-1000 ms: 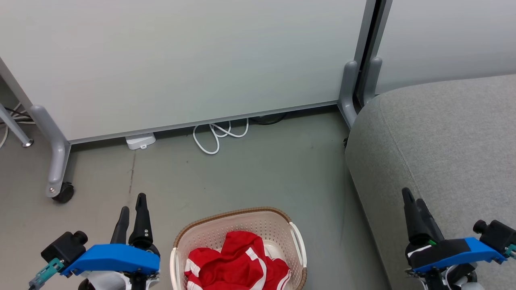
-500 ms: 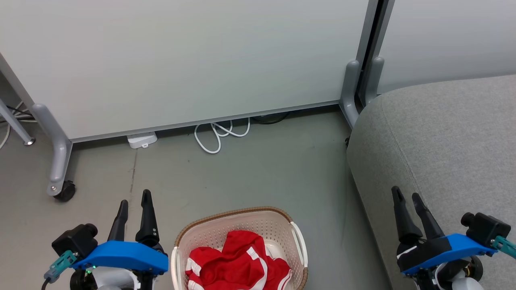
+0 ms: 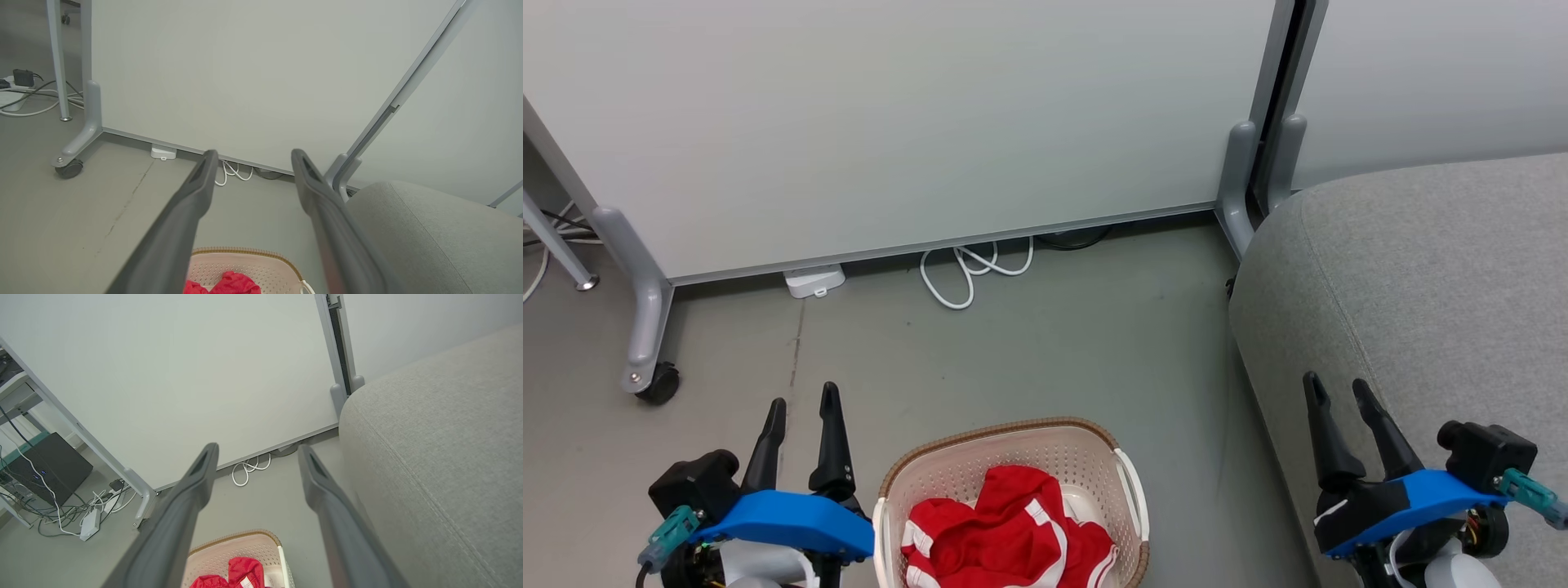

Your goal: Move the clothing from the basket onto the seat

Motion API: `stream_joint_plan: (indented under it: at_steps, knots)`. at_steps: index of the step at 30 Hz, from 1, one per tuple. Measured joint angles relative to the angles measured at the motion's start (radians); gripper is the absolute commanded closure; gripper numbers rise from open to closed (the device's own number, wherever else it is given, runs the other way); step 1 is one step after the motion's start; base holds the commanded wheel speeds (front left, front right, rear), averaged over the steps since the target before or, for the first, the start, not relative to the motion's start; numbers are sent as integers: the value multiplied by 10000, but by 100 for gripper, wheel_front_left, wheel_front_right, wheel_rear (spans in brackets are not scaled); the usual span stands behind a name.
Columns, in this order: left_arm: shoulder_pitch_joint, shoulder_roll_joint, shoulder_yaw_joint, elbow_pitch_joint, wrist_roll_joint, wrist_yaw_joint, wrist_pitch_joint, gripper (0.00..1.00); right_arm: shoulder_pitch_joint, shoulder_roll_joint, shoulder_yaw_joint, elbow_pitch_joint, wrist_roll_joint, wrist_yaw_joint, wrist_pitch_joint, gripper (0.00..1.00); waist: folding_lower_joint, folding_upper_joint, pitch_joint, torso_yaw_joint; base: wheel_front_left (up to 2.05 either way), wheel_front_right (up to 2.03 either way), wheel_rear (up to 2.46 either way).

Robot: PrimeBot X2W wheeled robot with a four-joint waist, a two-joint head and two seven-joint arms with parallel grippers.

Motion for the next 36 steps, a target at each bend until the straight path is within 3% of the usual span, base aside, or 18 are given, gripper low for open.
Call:
stream_joint_plan:
  at_steps: [36]
  knots:
    - [-92, -213, 63, 562, 2543, -207, -800, 0, -168, -27, 73, -31, -2968, 4, -629, 0, 1, 0, -21, 105, 0, 0, 0]
